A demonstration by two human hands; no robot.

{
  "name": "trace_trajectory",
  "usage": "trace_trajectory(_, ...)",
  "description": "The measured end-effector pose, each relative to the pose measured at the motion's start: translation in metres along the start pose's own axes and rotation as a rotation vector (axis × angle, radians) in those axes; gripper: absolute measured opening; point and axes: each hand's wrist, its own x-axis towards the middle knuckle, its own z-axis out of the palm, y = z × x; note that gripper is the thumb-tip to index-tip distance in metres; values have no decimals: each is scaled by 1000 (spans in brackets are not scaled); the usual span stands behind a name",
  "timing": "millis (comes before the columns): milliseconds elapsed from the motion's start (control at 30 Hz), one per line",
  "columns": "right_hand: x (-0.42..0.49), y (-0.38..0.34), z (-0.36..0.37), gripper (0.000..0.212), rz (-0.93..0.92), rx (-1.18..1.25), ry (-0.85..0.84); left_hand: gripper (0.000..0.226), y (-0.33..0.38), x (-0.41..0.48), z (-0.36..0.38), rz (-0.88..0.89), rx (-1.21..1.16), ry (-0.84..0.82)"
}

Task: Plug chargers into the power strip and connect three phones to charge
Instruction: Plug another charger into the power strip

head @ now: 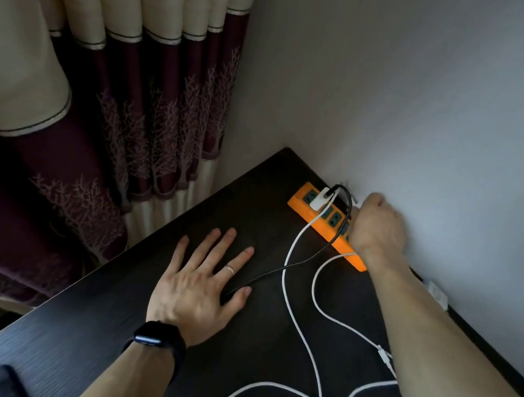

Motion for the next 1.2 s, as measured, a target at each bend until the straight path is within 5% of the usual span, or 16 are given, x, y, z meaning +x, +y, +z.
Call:
trace_trajectory(167, -11, 12, -2, 37, 132, 328, 163, 65, -1, 0, -3, -1, -1, -8)
trace_trajectory(400, -28, 19, -5, 20, 325, 1083, -47, 65, 2, 0, -7, -8, -2, -30)
trace_trajectory(600, -23, 15, 2, 2, 371, 1210, -31, 65, 1, 1, -6, -10, -10, -33)
trace_trajectory(667, -21, 14, 3, 20, 372, 1250, -54, 65, 0, 1, -5, -14, -2, -29)
trace_trajectory(967, -29, 13, 4, 3, 196, 1109, -54, 66, -1, 1, -4, -10, -9, -28)
trace_trajectory(1200, -35, 11, 7, 21, 158, 1065, -76, 65, 0, 0, -3, -14, 5, -3)
